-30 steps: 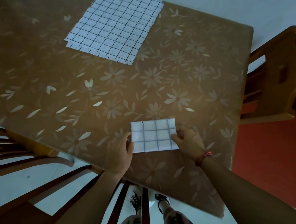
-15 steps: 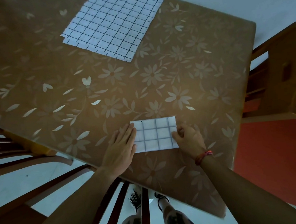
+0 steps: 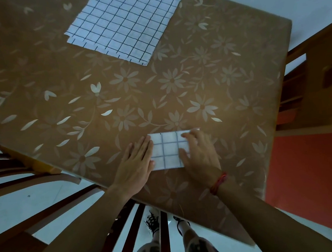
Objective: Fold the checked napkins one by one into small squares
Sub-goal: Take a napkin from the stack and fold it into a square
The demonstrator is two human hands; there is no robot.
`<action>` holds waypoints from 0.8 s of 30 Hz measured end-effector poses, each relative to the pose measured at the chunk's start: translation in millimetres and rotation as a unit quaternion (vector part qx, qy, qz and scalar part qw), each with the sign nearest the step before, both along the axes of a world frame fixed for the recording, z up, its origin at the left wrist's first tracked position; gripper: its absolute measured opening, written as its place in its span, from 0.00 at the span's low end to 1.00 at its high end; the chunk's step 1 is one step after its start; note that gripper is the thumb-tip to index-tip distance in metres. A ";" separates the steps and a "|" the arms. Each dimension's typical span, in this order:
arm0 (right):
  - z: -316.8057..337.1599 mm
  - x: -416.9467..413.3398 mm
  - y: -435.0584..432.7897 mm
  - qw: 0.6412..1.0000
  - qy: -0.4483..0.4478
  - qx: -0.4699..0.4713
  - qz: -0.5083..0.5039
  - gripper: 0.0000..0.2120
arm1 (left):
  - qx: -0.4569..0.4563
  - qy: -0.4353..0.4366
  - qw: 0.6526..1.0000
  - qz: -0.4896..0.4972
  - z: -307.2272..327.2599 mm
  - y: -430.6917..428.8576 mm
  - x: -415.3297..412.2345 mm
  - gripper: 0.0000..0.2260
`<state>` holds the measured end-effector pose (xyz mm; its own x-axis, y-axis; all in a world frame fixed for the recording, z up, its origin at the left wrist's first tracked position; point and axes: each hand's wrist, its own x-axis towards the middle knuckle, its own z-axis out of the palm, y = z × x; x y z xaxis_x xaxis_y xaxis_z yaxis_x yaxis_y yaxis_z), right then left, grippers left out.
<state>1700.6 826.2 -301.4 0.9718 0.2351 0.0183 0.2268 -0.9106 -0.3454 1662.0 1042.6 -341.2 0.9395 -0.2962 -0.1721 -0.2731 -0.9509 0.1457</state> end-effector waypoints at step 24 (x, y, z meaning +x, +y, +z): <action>-41.5 4.0 -36.7 0.967 0.069 -0.186 0.162 0.37 | -0.006 -0.016 1.000 0.000 -6.0 1.3 -3.3 0.25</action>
